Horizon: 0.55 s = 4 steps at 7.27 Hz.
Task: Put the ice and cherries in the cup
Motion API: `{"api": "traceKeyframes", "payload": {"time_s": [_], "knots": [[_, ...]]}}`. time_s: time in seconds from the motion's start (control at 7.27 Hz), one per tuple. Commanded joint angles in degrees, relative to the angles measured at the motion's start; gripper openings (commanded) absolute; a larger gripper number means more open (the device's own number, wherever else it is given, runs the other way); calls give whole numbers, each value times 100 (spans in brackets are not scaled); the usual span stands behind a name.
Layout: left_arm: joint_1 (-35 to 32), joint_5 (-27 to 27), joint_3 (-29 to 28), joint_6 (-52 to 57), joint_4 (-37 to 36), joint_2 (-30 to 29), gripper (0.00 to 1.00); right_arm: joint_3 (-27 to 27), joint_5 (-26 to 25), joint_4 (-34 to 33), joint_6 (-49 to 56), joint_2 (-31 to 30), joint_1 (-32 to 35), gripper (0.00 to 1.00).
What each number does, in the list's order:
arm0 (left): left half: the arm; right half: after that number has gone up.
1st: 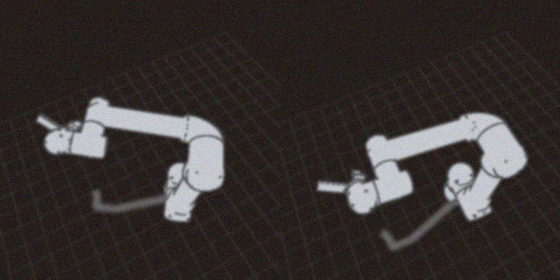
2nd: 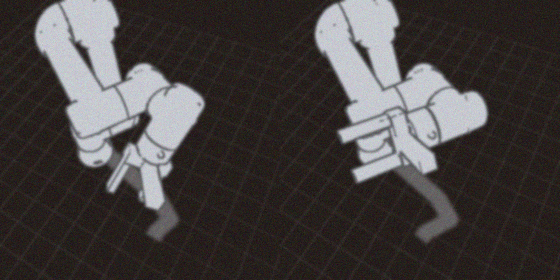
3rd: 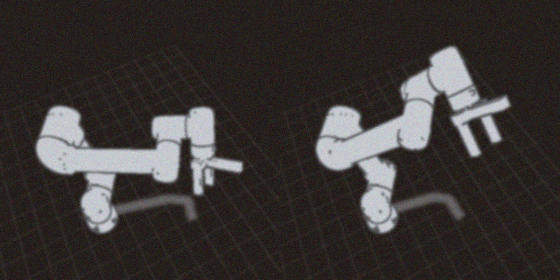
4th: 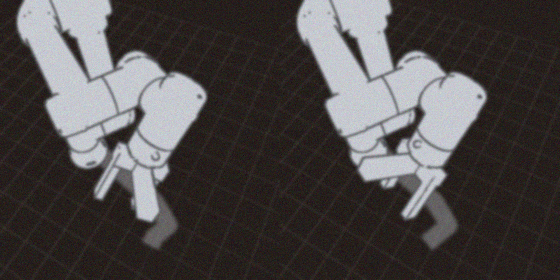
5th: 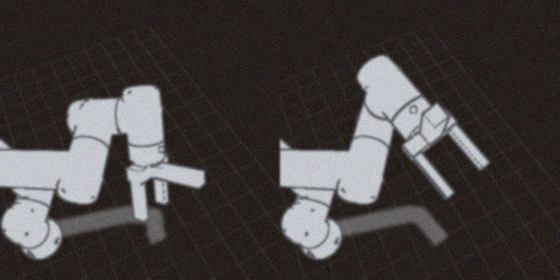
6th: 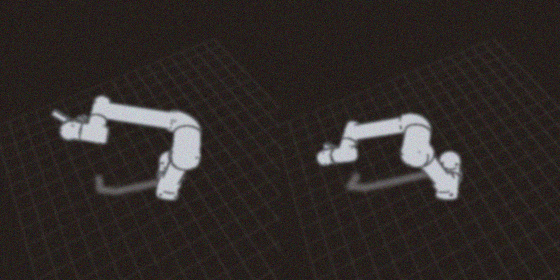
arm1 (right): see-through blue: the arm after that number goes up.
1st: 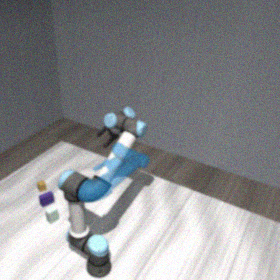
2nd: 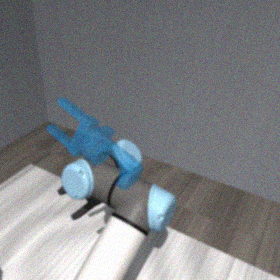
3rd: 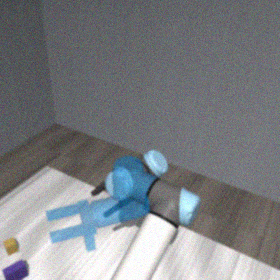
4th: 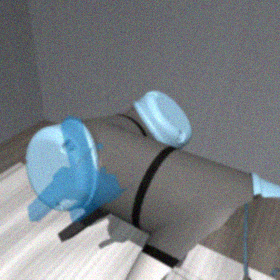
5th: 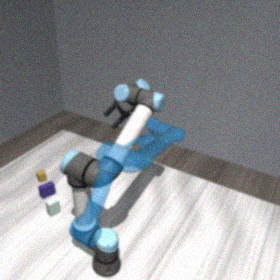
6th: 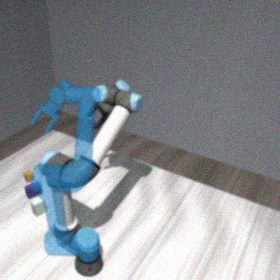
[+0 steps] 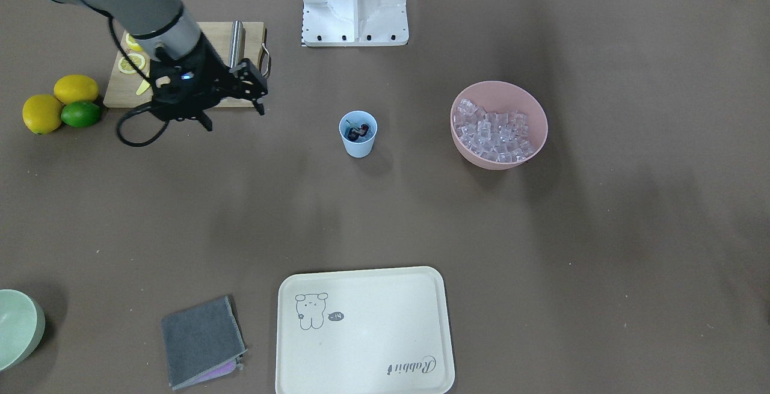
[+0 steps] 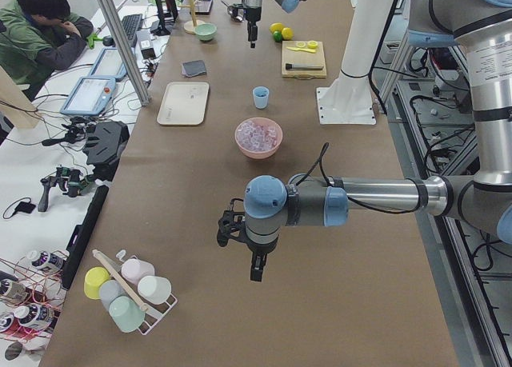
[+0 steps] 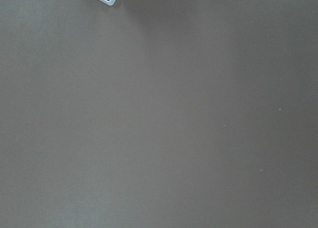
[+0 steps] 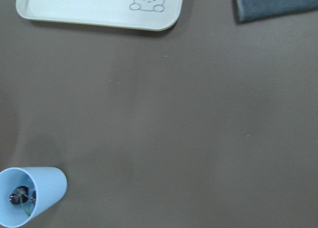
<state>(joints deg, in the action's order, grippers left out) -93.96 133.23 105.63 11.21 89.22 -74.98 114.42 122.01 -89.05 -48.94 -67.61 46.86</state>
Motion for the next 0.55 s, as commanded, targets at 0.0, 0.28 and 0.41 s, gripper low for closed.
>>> {"api": "traceKeyframes", "payload": {"time_s": [0.0,0.28,0.41], "knots": [[9,1,10,13,43,10,98,291,51,-1223,1703,-270,960,100],[27,1,10,21,166,28,98,397,77,-1528,4466,-1354,1953,100],[36,1,10,21,175,28,98,414,138,-1502,5386,-1909,2454,100]]}}
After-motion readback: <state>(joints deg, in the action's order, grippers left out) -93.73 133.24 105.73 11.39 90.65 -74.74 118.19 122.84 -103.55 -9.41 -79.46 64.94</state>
